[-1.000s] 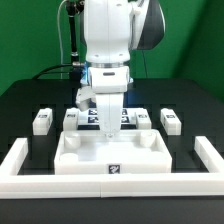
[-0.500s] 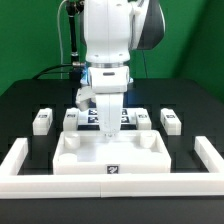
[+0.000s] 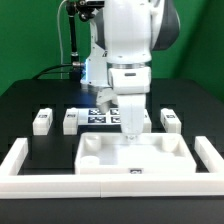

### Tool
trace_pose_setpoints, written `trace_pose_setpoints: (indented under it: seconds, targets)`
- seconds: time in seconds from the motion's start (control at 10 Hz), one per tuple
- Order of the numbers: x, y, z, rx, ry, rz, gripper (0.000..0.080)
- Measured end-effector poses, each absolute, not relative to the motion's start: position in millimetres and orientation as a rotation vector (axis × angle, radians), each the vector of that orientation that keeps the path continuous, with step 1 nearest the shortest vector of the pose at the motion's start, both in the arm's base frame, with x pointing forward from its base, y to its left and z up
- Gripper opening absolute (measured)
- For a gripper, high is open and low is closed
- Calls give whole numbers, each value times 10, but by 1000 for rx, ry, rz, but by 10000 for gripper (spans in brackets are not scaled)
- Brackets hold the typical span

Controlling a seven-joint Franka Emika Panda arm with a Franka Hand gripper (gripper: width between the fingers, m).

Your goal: Assemble desk

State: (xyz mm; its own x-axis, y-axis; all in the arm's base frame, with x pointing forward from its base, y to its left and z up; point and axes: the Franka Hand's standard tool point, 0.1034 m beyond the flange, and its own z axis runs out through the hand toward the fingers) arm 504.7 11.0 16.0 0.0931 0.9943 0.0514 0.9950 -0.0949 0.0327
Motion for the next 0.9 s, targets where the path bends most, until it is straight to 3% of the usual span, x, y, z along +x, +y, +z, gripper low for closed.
trace_pose_setpoints:
  seconds: [0.3, 0.8, 0.9]
  targets:
    - [5240, 324, 162, -2278, -2146, -134, 54]
    - [5237, 335, 163, -2271, -2119, -79, 54]
    - [5236, 333, 161, -2271, -2119, -79, 127]
